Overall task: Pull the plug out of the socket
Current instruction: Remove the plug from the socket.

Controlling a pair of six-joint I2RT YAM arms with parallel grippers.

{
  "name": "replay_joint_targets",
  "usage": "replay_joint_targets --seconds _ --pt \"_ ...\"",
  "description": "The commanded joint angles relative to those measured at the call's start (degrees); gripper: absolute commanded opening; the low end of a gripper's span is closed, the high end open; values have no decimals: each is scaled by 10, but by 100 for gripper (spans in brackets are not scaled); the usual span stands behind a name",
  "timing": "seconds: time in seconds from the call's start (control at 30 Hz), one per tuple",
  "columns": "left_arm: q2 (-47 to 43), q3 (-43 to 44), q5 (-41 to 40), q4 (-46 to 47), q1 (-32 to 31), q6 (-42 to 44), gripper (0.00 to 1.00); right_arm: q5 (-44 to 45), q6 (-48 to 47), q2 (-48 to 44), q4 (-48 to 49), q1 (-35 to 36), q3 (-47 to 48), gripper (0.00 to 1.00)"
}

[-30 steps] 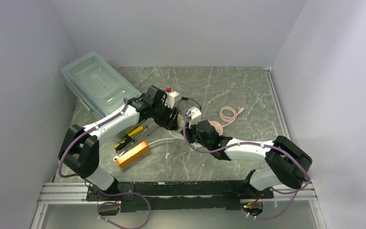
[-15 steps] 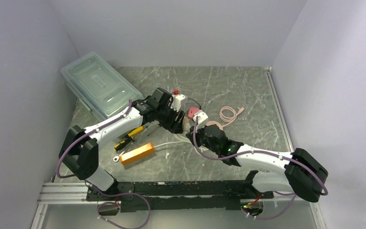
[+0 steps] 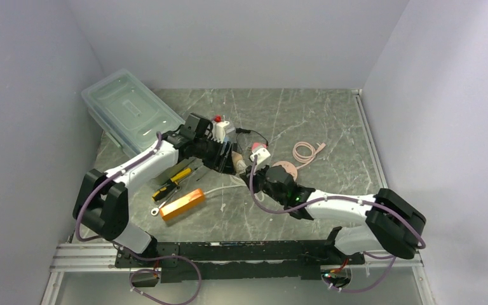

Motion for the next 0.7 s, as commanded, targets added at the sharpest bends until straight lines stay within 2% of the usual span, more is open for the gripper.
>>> replay_joint_targets --seconds 0.0,0.13,0.23,0.47,0.67 --pt "-67 7 59 82 14 -27 0 2 -1 38 8 9 24 0" --pt "-85 -7 30 89 23 -33 0 3 10 48 -3 12 36 0" --pt "-76 1 -40 65 24 -19 0 4 28 20 -15 24 42 0" --pt "-29 23 -198 3 24 17 0 70 43 -59 -75 84 93 0" --pt "-32 26 -262 -7 23 41 0 89 49 -86 -105 93 122 0"
